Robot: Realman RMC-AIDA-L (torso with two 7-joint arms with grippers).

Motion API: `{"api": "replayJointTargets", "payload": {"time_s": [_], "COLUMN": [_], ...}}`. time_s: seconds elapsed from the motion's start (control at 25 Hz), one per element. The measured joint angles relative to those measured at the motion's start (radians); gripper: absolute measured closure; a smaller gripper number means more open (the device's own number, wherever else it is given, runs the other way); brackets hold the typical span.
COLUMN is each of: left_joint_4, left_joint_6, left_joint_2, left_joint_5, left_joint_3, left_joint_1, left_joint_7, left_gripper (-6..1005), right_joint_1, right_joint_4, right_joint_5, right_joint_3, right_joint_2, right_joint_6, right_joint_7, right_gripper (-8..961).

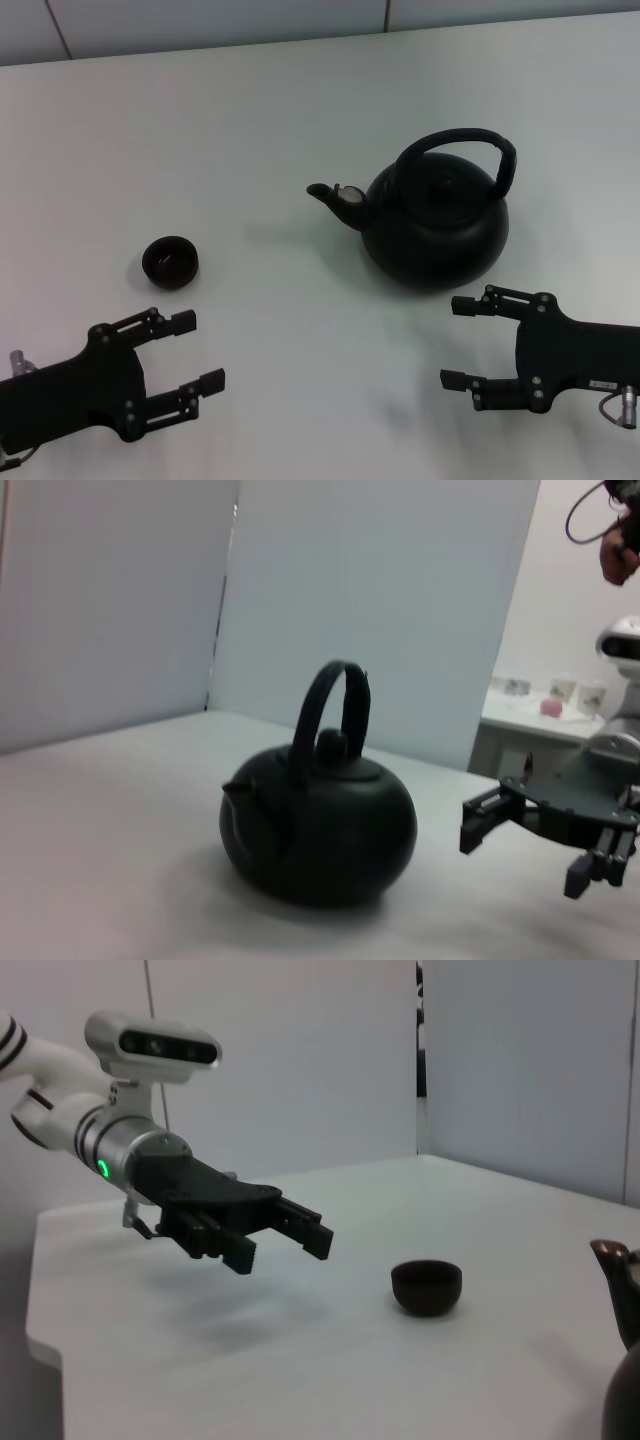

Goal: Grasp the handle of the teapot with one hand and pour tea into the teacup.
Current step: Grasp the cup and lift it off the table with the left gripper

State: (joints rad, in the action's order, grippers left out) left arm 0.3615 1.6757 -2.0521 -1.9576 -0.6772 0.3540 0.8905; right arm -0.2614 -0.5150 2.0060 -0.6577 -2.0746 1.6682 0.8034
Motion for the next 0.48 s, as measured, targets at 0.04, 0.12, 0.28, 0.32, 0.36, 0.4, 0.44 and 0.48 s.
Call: {"api": "replayJointTargets", "payload": {"time_s": [0.04, 0.12, 0.28, 0.32, 0.36, 0.4, 0.44, 0.48], "left_joint_4": [0.000, 0.000, -0.005, -0.005, -0.005, -0.005, -0.005, -0.008], "left_joint_6": [0.000, -0.011, -0.035, -0.035, -0.035, -0.036, -0.036, -0.039], "left_joint_2": [0.000, -0.002, -0.007, -0.007, -0.007, -0.007, -0.007, -0.007], "left_joint_5": [0.000, -0.015, -0.030, -0.030, -0.030, -0.030, -0.030, -0.030], "left_joint_3": [0.000, -0.001, 0.002, 0.002, 0.002, 0.003, 0.003, 0.000], "left_joint_1": [0.000, 0.001, 0.001, 0.001, 0.001, -0.001, -0.001, -0.003], "left_joint_7": [0.000, -0.001, -0.008, -0.008, -0.008, -0.009, -0.009, -0.018], "left_gripper": [246, 245, 244, 244, 244, 244, 243, 243], "right_joint_1": [0.000, 0.000, 0.000, 0.000, 0.000, 0.000, 0.000, 0.001], "right_joint_4": [0.000, 0.000, 0.001, 0.001, 0.001, 0.001, 0.001, 0.001], "right_joint_5": [0.000, 0.000, 0.001, 0.001, 0.001, 0.001, 0.001, 0.002], "right_joint_3": [0.000, -0.002, -0.003, -0.002, -0.002, -0.003, -0.003, -0.004], "right_joint_2": [0.000, 0.000, -0.001, -0.001, -0.001, -0.001, -0.001, -0.001], "right_joint_6": [0.000, -0.006, -0.009, -0.010, -0.011, -0.013, -0.013, -0.015], "right_joint_7": [0.000, -0.001, -0.003, -0.003, -0.004, -0.004, -0.004, -0.004], "right_gripper": [134, 134, 135, 135, 135, 135, 135, 135]}}
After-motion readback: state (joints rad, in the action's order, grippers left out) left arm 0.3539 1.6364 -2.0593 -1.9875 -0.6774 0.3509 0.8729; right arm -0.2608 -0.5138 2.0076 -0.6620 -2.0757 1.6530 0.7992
